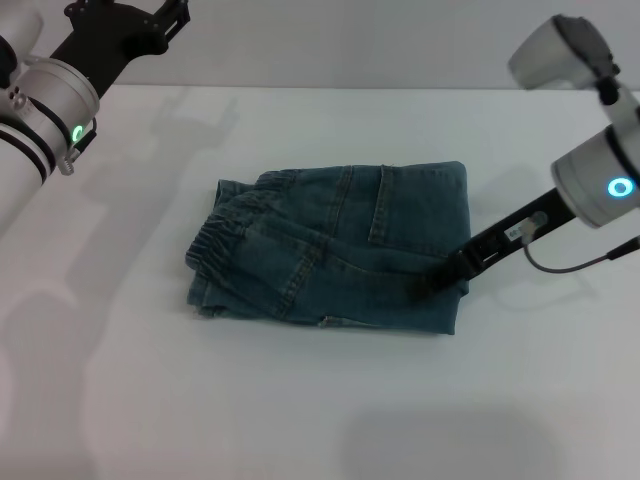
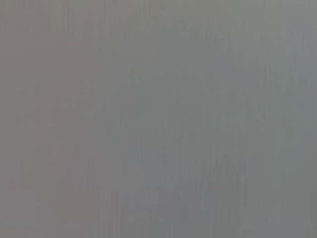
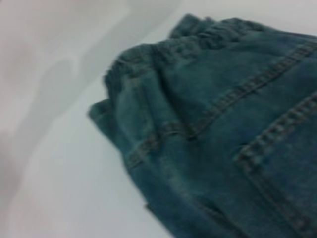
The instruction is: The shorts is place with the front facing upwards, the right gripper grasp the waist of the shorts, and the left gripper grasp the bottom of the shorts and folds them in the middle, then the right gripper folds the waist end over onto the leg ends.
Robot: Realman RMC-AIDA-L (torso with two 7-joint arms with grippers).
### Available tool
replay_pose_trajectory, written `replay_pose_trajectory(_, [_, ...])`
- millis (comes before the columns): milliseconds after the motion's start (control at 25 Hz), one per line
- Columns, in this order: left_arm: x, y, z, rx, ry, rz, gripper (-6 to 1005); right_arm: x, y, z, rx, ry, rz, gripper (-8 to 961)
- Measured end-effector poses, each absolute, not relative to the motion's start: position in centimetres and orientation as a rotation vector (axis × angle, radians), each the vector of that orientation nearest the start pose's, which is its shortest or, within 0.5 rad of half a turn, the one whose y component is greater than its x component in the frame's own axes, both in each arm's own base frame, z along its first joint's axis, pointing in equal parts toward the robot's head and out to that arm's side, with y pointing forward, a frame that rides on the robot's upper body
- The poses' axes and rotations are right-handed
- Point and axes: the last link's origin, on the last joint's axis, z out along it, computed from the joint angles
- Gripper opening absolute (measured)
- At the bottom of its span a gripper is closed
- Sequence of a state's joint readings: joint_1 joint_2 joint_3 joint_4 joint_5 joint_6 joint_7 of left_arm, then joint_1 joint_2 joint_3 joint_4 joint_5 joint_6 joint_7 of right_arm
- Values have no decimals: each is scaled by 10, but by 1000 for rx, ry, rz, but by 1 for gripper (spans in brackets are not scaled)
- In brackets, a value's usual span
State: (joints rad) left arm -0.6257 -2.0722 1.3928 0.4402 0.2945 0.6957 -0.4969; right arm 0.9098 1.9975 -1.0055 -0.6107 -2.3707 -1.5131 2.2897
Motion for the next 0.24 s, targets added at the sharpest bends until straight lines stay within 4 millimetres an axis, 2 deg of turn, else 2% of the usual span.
replay_pose_trajectory(120, [-238, 441, 7, -1792, -523, -740, 766, 182, 384, -8, -2874, 1260, -49, 446])
replay_pose_trajectory(240, [-239, 441, 10, -1780, -526, -746, 766, 171, 382, 8, -2919, 1131, 180, 446])
